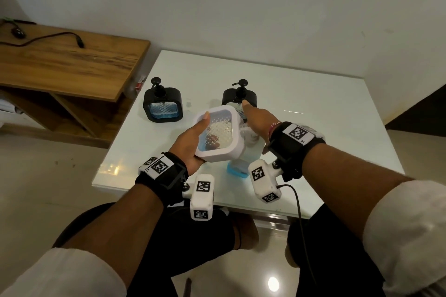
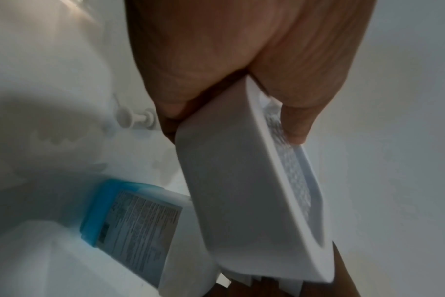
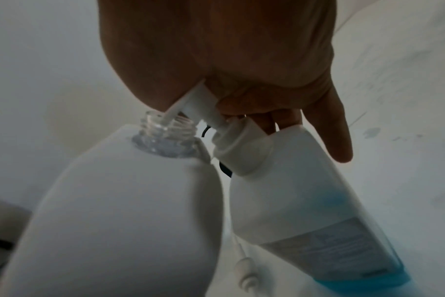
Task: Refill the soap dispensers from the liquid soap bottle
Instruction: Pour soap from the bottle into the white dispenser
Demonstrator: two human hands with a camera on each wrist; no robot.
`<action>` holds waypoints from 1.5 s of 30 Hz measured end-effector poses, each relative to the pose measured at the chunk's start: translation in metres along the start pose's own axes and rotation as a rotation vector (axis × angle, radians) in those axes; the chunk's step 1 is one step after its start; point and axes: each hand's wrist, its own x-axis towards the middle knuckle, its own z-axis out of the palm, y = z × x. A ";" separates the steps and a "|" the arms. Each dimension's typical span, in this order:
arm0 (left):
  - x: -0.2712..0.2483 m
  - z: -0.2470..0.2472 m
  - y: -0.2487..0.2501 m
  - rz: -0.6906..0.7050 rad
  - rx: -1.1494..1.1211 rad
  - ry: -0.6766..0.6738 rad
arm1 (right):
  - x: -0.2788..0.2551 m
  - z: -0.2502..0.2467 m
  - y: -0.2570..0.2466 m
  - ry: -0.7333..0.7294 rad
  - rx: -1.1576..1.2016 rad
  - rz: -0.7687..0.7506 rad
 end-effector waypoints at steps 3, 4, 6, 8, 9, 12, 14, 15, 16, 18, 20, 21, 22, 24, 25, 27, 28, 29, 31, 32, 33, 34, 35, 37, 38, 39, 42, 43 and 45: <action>0.003 0.001 -0.002 -0.001 0.002 0.001 | 0.000 0.000 0.001 0.051 -0.034 0.009; 0.004 0.000 -0.003 -0.001 0.003 0.011 | 0.001 0.002 0.000 0.072 -0.049 0.008; 0.006 -0.004 -0.006 -0.009 0.001 0.015 | 0.002 0.004 0.001 0.089 -0.076 0.003; 0.006 -0.006 -0.006 -0.018 -0.001 0.010 | 0.002 0.003 0.002 0.092 -0.082 0.000; 0.005 -0.005 -0.006 -0.016 -0.001 0.010 | 0.003 0.003 0.003 0.089 -0.072 -0.003; 0.002 -0.002 -0.007 -0.022 -0.023 -0.005 | 0.004 -0.001 0.004 0.053 -0.020 -0.016; 0.002 -0.001 -0.008 -0.022 -0.034 -0.017 | 0.004 -0.004 0.002 0.032 -0.003 -0.027; 0.003 -0.001 -0.008 -0.021 -0.034 -0.017 | 0.004 -0.004 0.001 0.036 0.000 -0.027; 0.003 -0.001 -0.008 -0.021 -0.030 -0.018 | 0.003 -0.003 0.000 0.045 -0.001 -0.025; 0.004 -0.001 -0.007 -0.023 -0.024 -0.015 | 0.004 0.000 0.001 0.066 -0.023 -0.014; 0.005 -0.002 -0.007 -0.026 -0.031 -0.004 | 0.004 0.004 0.003 0.078 -0.057 -0.007; 0.005 -0.003 -0.006 -0.025 -0.028 0.002 | 0.004 0.004 0.004 0.080 -0.066 -0.009; 0.005 -0.003 -0.007 -0.023 -0.029 0.003 | 0.004 0.003 0.004 0.078 -0.068 -0.014; 0.006 -0.003 -0.008 -0.017 -0.030 -0.003 | 0.004 0.000 0.002 0.063 -0.052 -0.019; 0.006 -0.003 -0.008 -0.016 -0.027 -0.009 | 0.004 -0.002 0.001 0.056 -0.045 -0.023; 0.006 -0.003 -0.008 -0.018 -0.030 -0.024 | 0.003 -0.003 -0.001 0.052 -0.042 -0.039; 0.005 -0.004 -0.007 -0.018 -0.034 -0.027 | 0.003 -0.004 -0.002 0.052 -0.044 -0.045; 0.005 -0.003 -0.007 -0.018 -0.033 -0.026 | 0.003 -0.003 -0.002 0.053 -0.043 -0.045; 0.005 -0.003 -0.006 -0.020 -0.020 -0.017 | 0.004 -0.001 0.000 0.069 -0.043 -0.037; 0.006 -0.003 -0.006 -0.021 -0.012 -0.013 | 0.005 0.001 0.002 0.085 -0.050 -0.031; 0.006 -0.004 -0.006 -0.022 -0.011 -0.010 | 0.005 0.002 0.003 0.100 -0.068 -0.027; 0.006 -0.004 -0.006 -0.022 -0.013 -0.006 | 0.004 0.003 0.005 0.114 -0.094 -0.029; 0.006 -0.005 -0.006 -0.022 -0.013 0.002 | 0.004 0.003 0.006 0.125 -0.115 -0.033; 0.005 -0.003 -0.007 -0.017 -0.016 0.009 | 0.006 0.002 0.006 0.127 -0.116 -0.041; 0.005 -0.002 -0.007 -0.016 -0.021 0.008 | 0.007 0.001 0.006 0.117 -0.098 -0.044; 0.005 -0.002 -0.008 -0.016 -0.025 0.004 | 0.008 0.001 0.006 0.099 -0.075 -0.048; 0.005 -0.003 -0.007 -0.012 -0.039 -0.010 | 0.007 -0.003 0.001 0.065 -0.033 -0.068; 0.005 -0.002 -0.006 -0.013 -0.043 -0.016 | 0.006 -0.004 0.000 0.067 -0.040 -0.066; 0.004 -0.001 -0.004 -0.014 -0.039 -0.017 | 0.007 -0.004 0.001 0.083 -0.051 -0.055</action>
